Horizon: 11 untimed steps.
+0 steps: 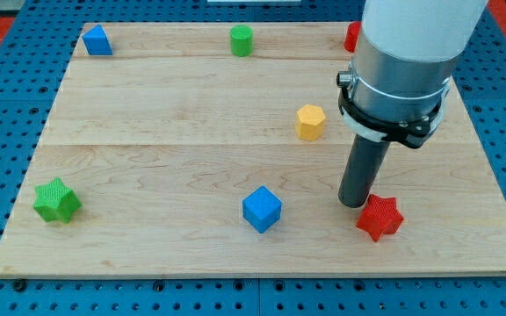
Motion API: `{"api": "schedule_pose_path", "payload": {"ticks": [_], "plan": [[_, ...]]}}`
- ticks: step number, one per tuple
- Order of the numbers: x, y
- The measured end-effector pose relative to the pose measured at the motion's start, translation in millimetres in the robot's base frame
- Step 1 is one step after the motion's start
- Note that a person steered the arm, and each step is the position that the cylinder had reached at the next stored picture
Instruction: Push the blue cube into the red star
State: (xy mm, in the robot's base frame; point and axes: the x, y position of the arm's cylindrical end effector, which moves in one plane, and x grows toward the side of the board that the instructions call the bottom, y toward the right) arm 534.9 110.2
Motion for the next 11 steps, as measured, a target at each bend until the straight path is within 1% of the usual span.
{"api": "schedule_pose_path", "payload": {"ticks": [1,2,3,4,5,6,7,8,9,10,11], "plan": [[-19,-35],[-36,-104],[1,-159],[40,-120],[39,-81],[25,-153],[5,-96],[22,-22],[28,-111],[-7,-160],[-60,-122]]}}
